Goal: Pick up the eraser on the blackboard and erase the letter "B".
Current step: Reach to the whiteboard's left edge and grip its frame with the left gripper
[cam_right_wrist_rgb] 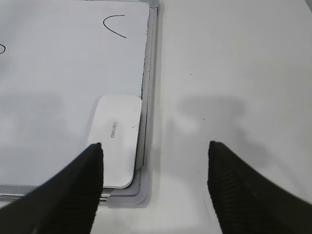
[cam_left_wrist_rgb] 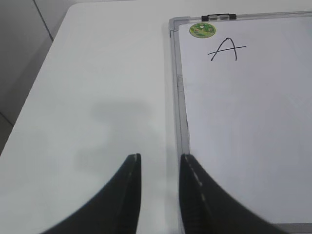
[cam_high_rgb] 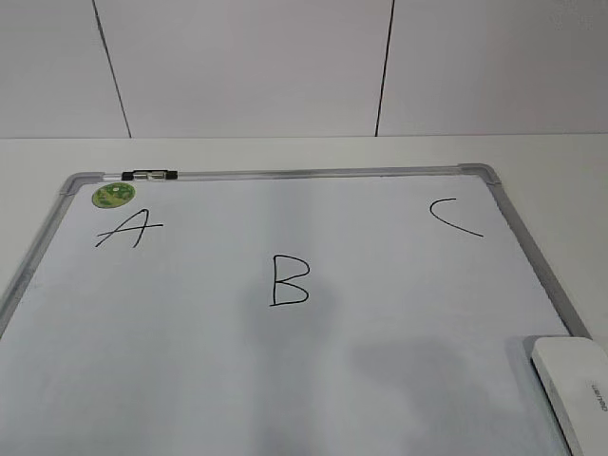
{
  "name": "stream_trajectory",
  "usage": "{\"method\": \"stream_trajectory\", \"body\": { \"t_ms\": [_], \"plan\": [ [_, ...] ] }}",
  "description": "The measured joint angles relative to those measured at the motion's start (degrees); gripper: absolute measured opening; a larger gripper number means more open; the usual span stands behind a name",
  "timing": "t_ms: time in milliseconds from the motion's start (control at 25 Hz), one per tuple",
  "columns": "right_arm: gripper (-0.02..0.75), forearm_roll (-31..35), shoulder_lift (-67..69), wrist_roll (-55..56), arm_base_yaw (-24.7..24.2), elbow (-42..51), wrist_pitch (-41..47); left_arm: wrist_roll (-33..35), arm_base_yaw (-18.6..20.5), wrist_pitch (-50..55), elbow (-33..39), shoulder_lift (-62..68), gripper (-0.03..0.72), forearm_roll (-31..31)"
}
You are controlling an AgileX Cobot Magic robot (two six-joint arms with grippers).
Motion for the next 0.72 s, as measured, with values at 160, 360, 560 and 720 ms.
{"method": "stream_trajectory", "body": {
  "t_ms": [160,360,560,720],
  "plan": [
    [0.519,0.0,0.0,0.0,0.0,0.0,0.0,0.0,0.0,0.0,0.0,0.0,0.214,0.0],
    [0.519,-0.5,0.0,0.0,0.0,0.0,0.0,0.0,0.0,0.0,0.0,0.0,0.214,0.0],
    [0.519,-2.8,0.0,0.0,0.0,0.0,-0.2,0.0,0.0,0.0,0.0,0.0,0.214,0.0],
    [0.519,-2.3,0.3,0.0,0.0,-0.6,1.2,0.0,0.0,0.0,0.0,0.0,0.214,0.0]
  ]
}}
